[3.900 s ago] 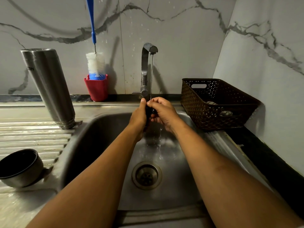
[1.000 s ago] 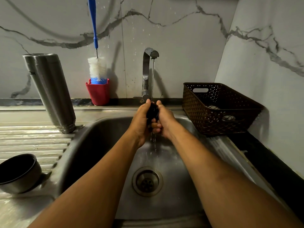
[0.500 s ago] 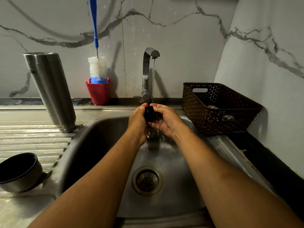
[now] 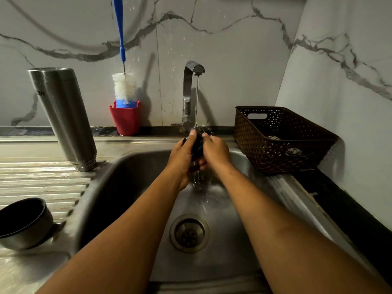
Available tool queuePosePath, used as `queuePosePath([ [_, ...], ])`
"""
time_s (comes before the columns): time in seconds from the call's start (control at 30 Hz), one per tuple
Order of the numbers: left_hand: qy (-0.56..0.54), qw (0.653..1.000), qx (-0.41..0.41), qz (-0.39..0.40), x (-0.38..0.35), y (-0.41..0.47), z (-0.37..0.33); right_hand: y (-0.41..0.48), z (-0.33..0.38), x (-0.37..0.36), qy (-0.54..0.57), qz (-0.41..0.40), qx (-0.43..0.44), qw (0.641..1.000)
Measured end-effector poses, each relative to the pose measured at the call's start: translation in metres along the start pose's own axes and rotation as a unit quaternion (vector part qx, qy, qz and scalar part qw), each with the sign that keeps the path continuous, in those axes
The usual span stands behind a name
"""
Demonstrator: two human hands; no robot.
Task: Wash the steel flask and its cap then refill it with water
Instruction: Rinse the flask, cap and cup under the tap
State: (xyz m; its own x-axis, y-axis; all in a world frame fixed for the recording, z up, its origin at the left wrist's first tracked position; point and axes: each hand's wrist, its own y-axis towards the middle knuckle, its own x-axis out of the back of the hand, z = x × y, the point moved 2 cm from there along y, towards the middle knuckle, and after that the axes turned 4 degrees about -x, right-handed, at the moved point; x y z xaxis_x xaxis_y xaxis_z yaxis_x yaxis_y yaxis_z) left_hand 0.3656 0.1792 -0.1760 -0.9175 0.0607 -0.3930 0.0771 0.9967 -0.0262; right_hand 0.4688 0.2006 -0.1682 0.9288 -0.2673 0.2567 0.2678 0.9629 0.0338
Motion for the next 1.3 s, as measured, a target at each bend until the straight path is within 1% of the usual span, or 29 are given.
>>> queuePosePath([
  [0.03,0.000,1.000,0.006,-0.020,0.003,0.000,0.000,0.001,0.002,0.003,-0.036,-0.014,0.048,0.998],
  [0.07,0.002,0.999,0.011,-0.040,0.005,0.001,-0.001,0.000,0.004,0.004,-0.039,-0.004,0.071,0.997],
  [0.13,0.008,0.998,0.014,-0.067,0.009,0.002,-0.003,-0.003,0.007,0.002,-0.009,0.072,0.075,0.995],
  [0.2,0.031,0.997,0.013,-0.075,0.009,0.002,-0.005,-0.007,0.009,-0.002,-0.016,0.138,0.083,0.987],
  [0.23,0.043,0.996,0.011,-0.076,0.007,0.002,-0.006,-0.009,0.009,-0.003,-0.028,0.154,0.091,0.984],
  [0.3,0.053,0.995,0.011,-0.079,0.005,0.000,-0.008,-0.008,0.007,-0.005,-0.022,0.159,0.088,0.983],
  [0.33,0.055,0.995,0.008,-0.081,0.004,-0.001,-0.009,-0.008,0.007,-0.006,-0.001,0.158,0.073,0.985],
  [0.4,0.064,0.995,-0.010,-0.082,0.005,-0.001,-0.009,-0.008,0.006,-0.007,0.077,0.160,0.020,0.984],
  [0.47,0.081,0.993,-0.038,-0.083,0.008,0.002,-0.008,-0.008,0.008,-0.009,0.161,0.164,-0.040,0.972],
  [0.5,0.094,0.991,-0.053,-0.083,0.009,0.003,-0.007,-0.009,0.009,-0.008,0.204,0.164,-0.071,0.962],
  [0.57,0.118,0.986,-0.085,-0.084,0.010,0.003,-0.004,-0.010,0.008,-0.006,0.294,0.171,-0.130,0.931],
  [0.6,0.134,0.982,-0.102,-0.081,0.011,0.004,-0.003,-0.012,0.008,-0.005,0.321,0.177,-0.151,0.918],
  [0.63,0.152,0.978,-0.117,-0.077,0.011,0.005,-0.003,-0.013,0.008,-0.005,0.327,0.179,-0.163,0.913],
  [0.67,0.173,0.974,-0.128,-0.073,0.012,0.006,-0.002,-0.013,0.008,-0.005,0.310,0.176,-0.166,0.920],
  [0.73,0.223,0.961,-0.143,-0.075,0.013,0.008,-0.002,-0.013,0.006,-0.005,0.247,0.154,-0.151,0.945],
  [0.83,0.307,0.934,-0.161,-0.091,0.014,0.008,-0.002,-0.008,0.001,-0.009,0.175,0.132,-0.126,0.968],
  [0.9,0.369,0.908,-0.171,-0.100,0.014,0.007,-0.002,-0.005,-0.001,-0.012,0.104,0.122,-0.094,0.983],
  [0.93,0.383,0.902,-0.170,-0.103,0.014,0.007,-0.002,-0.005,0.000,-0.012,0.067,0.120,-0.071,0.988],
  [1.0,0.368,0.911,-0.152,-0.104,0.015,0.010,0.001,-0.006,0.003,-0.012,0.017,0.119,-0.029,0.992],
  [1.1,0.284,0.950,-0.095,-0.094,0.015,0.012,0.001,-0.008,0.005,-0.009,0.000,0.132,0.015,0.991],
  [1.13,0.267,0.956,-0.078,-0.094,0.017,0.013,0.000,-0.009,0.005,-0.009,-0.002,0.141,0.027,0.990],
  [1.2,0.263,0.957,-0.067,-0.101,0.020,0.014,-0.001,-0.009,0.004,-0.009,0.016,0.152,0.033,0.988],
  [1.3,0.292,0.948,-0.083,-0.096,0.019,0.015,-0.001,-0.010,0.006,-0.007,0.087,0.144,-0.004,0.986],
])
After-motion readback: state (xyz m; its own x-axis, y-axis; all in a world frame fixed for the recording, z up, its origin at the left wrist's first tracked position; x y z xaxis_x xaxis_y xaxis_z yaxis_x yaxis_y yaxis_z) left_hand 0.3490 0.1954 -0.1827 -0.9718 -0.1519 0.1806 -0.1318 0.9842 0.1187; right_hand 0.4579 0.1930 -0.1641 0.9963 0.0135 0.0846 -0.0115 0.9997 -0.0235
